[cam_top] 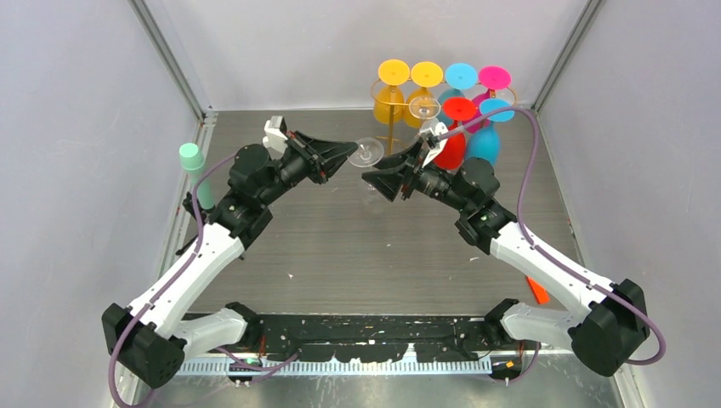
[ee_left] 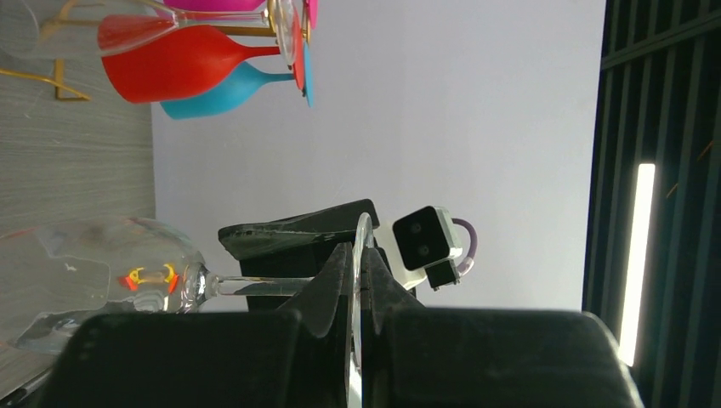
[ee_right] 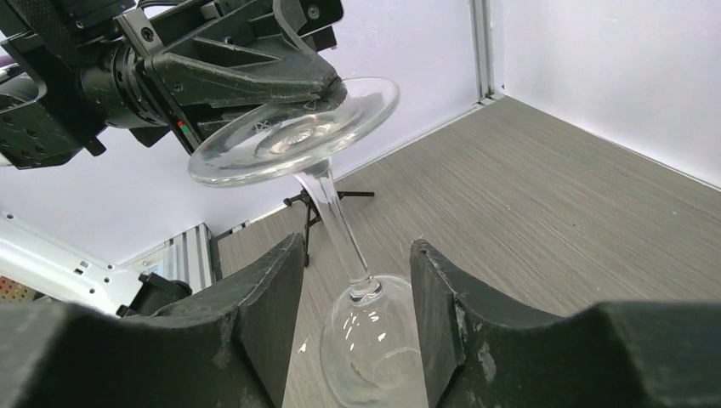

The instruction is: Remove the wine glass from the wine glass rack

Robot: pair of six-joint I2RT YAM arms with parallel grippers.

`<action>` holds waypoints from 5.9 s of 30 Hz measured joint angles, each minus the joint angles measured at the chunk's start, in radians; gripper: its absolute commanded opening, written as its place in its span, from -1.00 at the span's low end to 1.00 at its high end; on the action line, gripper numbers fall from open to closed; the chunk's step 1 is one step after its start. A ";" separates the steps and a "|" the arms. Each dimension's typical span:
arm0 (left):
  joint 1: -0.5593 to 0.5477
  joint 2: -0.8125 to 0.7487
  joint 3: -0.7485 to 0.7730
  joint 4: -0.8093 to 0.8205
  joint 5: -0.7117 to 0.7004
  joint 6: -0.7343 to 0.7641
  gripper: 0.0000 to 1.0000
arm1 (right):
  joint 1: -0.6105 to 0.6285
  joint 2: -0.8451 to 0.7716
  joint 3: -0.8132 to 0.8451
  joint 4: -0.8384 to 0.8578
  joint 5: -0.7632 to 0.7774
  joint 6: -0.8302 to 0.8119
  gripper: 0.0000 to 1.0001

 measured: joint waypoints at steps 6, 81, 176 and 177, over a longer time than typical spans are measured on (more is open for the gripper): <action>0.000 -0.021 -0.002 -0.003 0.000 -0.025 -1.00 | 0.021 0.037 0.032 0.032 -0.010 0.006 -0.27; 0.002 -0.095 -0.200 0.281 0.037 0.079 -0.45 | 0.083 0.196 -0.005 0.421 0.805 0.927 -0.99; 0.067 0.650 0.949 -1.246 -0.444 1.350 -1.00 | 0.129 -0.209 -0.003 -0.271 0.866 0.529 0.33; 0.067 0.701 0.985 -1.251 -0.446 1.357 -1.00 | 0.129 -0.216 0.009 -0.301 0.868 0.507 0.33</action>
